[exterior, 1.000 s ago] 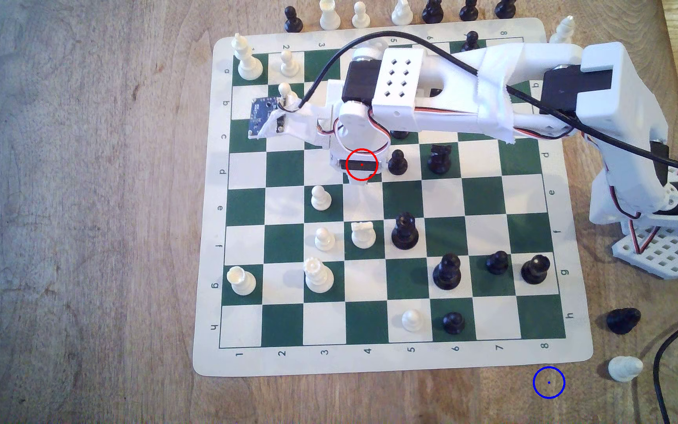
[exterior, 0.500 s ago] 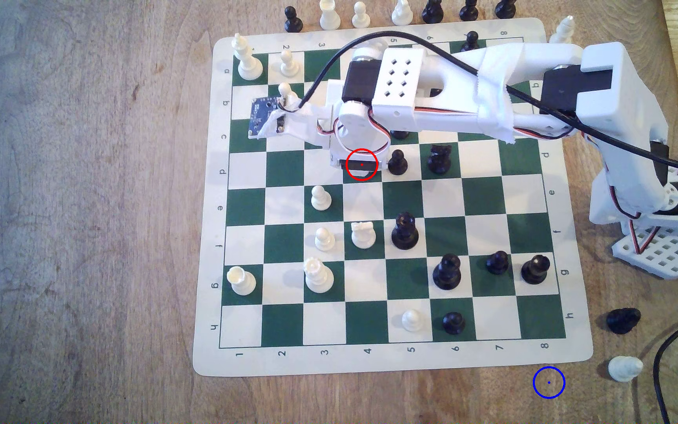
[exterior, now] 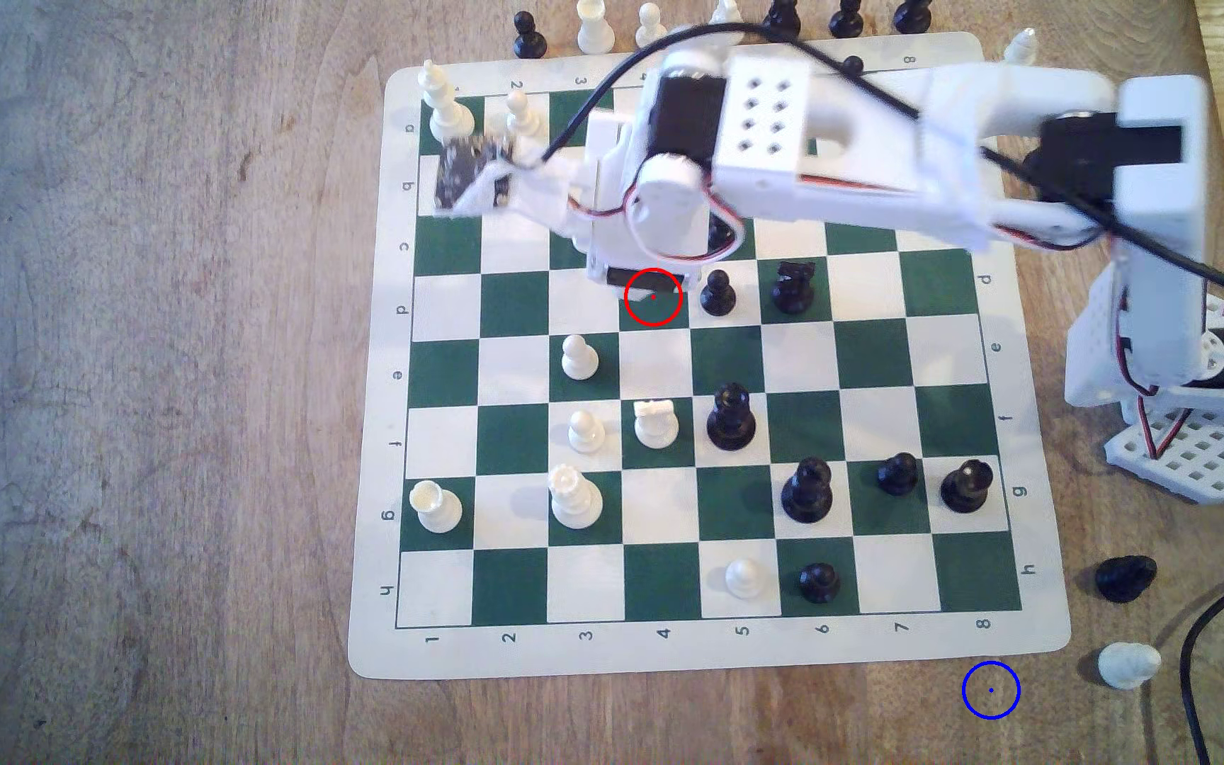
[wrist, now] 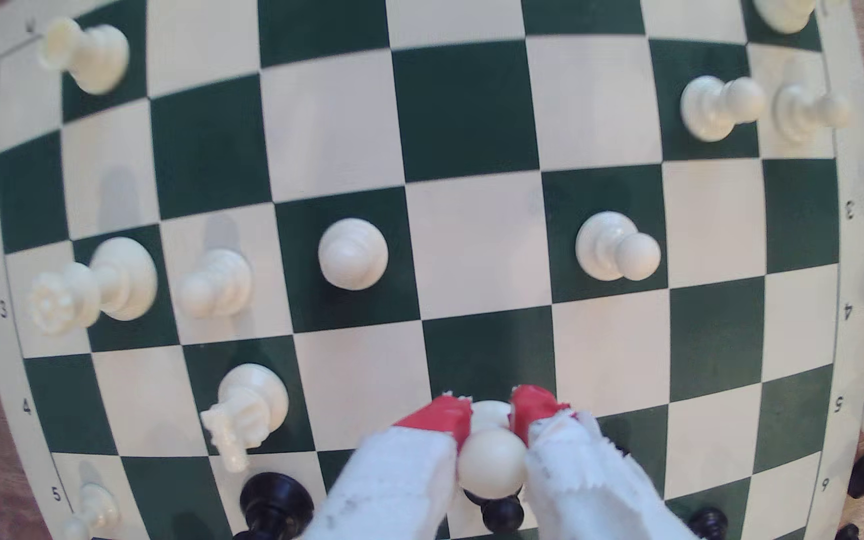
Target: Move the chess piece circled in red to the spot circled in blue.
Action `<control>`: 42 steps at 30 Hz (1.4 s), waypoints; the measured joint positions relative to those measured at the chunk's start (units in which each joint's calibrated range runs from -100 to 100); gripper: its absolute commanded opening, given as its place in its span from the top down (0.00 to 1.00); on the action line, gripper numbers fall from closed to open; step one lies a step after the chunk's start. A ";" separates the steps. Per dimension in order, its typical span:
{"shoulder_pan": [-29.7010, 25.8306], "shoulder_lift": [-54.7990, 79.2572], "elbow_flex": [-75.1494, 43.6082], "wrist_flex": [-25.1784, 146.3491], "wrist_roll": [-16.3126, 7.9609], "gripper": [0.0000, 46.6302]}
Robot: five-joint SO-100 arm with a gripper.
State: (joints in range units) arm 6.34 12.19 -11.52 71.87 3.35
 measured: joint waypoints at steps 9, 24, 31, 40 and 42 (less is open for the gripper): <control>-4.35 -27.65 26.84 -5.74 -0.54 0.98; -22.57 -63.26 50.70 -7.41 -3.22 0.99; -35.77 -71.47 61.27 -10.76 -4.84 0.99; -45.87 -82.36 70.58 -12.19 -6.15 0.99; -47.12 -82.87 72.03 -12.19 -6.15 0.99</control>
State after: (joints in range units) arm -40.78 -70.67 60.51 59.68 -2.81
